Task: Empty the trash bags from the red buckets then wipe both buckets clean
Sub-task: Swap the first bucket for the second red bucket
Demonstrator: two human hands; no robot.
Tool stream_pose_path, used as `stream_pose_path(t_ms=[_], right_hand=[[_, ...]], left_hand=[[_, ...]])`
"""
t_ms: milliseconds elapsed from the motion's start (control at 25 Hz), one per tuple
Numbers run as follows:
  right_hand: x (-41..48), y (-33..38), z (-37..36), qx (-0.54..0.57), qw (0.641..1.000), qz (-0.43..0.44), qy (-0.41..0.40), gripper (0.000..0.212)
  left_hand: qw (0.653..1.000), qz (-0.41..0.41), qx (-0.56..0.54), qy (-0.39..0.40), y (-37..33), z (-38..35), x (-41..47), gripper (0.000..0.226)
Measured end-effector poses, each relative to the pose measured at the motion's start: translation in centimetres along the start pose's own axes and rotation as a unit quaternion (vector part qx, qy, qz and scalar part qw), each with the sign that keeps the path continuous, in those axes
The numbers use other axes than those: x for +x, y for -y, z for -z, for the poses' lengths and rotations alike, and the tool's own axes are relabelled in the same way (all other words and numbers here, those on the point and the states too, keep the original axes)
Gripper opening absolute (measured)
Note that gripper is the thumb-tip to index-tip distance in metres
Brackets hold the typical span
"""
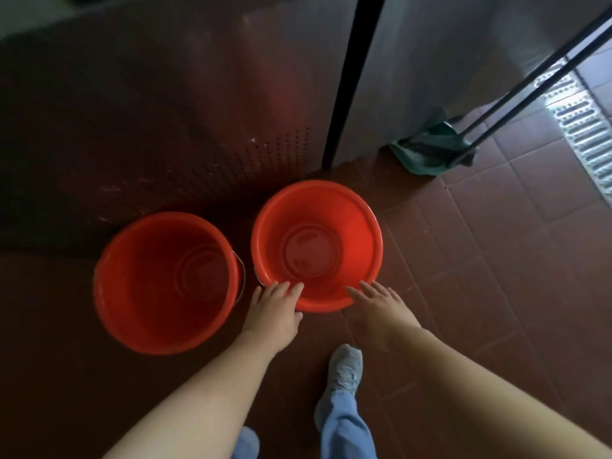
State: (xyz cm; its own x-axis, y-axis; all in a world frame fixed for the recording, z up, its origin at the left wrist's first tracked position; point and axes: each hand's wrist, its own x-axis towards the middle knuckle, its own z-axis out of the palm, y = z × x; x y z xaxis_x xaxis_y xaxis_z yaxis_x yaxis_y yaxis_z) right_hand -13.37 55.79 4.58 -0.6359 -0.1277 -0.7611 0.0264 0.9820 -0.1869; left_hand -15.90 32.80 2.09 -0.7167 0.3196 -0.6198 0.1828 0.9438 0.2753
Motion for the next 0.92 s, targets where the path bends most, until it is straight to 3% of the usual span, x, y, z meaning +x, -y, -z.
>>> stream_pose_path(t_ms=[240,400,680,920], right_hand=[[5.6,-4.8,-3.3,-0.016,0.999,0.027,0.004,0.072],[9.5,-5.3,-5.6,-0.093,0.993,0.069,0.029,0.074],[13.2,-5.1,-7.6,-0.193,0.976,0.1,-0.025,0.035],[12.9,-5.9,-7.2,-0.206,0.97,0.114,-0.064,0.031]], left_hand=[[0.999,-0.01,0.04,0.03,-1.3,-6.8,5.6,0.072],[0.992,-0.029,0.106,0.054,0.0,-9.9,8.0,0.071],[0.978,-0.061,0.197,-0.022,2.1,-12.7,9.5,0.049],[0.979,-0.13,0.155,0.001,2.3,-11.6,9.9,0.04]])
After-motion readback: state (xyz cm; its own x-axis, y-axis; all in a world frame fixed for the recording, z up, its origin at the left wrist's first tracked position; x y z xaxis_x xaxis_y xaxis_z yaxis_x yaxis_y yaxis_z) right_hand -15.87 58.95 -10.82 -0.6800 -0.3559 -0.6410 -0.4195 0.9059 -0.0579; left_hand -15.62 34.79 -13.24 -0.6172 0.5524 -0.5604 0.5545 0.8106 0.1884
